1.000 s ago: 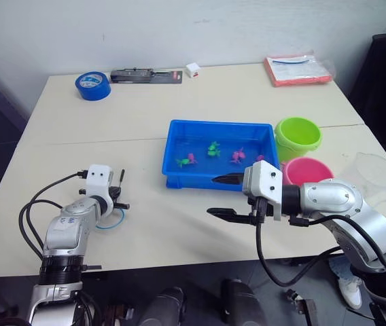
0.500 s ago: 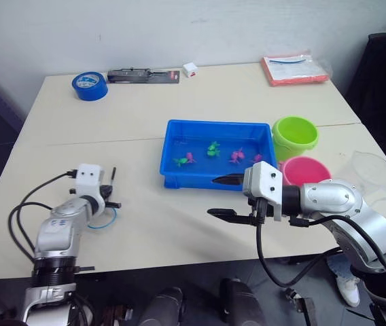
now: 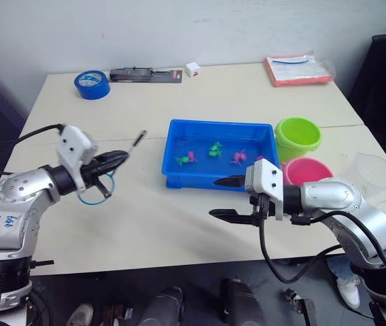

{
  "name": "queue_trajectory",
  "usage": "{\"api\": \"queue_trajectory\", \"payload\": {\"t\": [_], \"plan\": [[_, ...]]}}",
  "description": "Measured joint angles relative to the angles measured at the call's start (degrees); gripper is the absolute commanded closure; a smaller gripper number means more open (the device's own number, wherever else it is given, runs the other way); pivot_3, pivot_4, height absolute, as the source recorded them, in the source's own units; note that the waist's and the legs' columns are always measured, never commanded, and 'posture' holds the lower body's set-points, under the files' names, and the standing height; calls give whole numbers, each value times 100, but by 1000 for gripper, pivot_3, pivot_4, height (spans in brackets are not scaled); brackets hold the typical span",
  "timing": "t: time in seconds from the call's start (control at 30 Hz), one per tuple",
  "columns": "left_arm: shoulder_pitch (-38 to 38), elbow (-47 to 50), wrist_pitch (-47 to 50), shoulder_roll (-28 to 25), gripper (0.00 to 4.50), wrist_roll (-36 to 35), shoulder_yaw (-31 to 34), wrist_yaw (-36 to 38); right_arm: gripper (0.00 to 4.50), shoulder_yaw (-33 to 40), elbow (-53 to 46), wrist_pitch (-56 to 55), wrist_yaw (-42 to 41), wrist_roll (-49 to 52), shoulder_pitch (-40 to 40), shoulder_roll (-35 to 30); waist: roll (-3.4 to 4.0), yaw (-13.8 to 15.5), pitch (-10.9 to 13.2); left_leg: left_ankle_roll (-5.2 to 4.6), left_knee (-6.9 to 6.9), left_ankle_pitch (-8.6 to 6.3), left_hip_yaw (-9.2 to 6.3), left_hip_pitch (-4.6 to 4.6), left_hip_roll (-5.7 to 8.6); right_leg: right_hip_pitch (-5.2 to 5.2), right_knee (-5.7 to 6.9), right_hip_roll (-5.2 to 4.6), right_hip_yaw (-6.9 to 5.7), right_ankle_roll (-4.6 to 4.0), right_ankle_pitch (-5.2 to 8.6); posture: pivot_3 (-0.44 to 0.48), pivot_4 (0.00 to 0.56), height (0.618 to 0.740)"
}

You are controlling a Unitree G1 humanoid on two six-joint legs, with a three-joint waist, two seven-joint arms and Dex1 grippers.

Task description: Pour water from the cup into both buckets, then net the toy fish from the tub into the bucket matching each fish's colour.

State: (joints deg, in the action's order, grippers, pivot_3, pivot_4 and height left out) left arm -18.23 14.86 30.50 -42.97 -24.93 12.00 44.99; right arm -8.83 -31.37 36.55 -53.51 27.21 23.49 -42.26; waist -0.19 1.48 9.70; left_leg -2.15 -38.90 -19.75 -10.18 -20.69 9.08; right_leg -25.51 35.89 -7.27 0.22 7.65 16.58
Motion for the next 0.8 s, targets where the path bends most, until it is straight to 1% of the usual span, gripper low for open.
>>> {"api": "queue_trajectory", "payload": {"t": [0.07, 0.13, 0.3, 0.43, 0.57, 0.73, 0.8], "plan": [[-294, 54, -17, -72, 4380, -83, -391, 440, 0, 49, 3, 201, -3, 141, 4, -20, 0, -3, 0, 1, 0, -1, 0, 0, -3, 0, 0, 4, 0, 0, 0, 0, 150, 740], [-550, 35, -86, -79, 4380, -87, -641, 712, 0, 58, 0, 345, 15, 208, -6, -26, 0, -6, 0, 1, 1, -1, 1, 0, -3, -1, 0, 4, 1, 0, 0, 0, 150, 740], [-996, -207, -577, -71, 4380, 113, -1318, 1359, 0, 162, -27, 684, 123, 376, -17, -106, 0, -2, 0, 1, 2, -1, 5, 1, -3, -1, -2, 5, 3, 0, 0, 0, 150, 740], [-1280, -452, -953, 107, 4380, 288, -1879, 1875, 0, 268, -106, 1036, 319, 482, 16, -143, -2, 4, 2, 1, 1, -2, 6, 0, -3, -1, -3, 5, 3, 1, 0, 0, 150, 740], [-1548, -689, -1267, 328, 4380, 409, -2174, 2180, 0, 281, -171, 1352, 503, 612, 79, -138, -3, 0, 2, 0, 0, -2, 7, 0, -3, -2, -2, 5, 3, 1, -1, 0, 150, 740], [-1752, -979, -1527, 608, 4380, 535, -2337, 2360, 0, 283, -227, 1636, 675, 790, 240, -83, -4, -1, 2, -1, -1, -2, 9, 0, -3, -2, -2, 5, 5, 2, -1, 0, 150, 740], [-1855, -1271, -1668, 690, 4380, 593, -2414, 2490, 0, 280, -227, 1745, 709, 853, 327, -23, -4, 2, 3, -1, -4, -2, 9, 0, -3, -2, -1, 6, 4, 3, -2, 0, 150, 740]]}}
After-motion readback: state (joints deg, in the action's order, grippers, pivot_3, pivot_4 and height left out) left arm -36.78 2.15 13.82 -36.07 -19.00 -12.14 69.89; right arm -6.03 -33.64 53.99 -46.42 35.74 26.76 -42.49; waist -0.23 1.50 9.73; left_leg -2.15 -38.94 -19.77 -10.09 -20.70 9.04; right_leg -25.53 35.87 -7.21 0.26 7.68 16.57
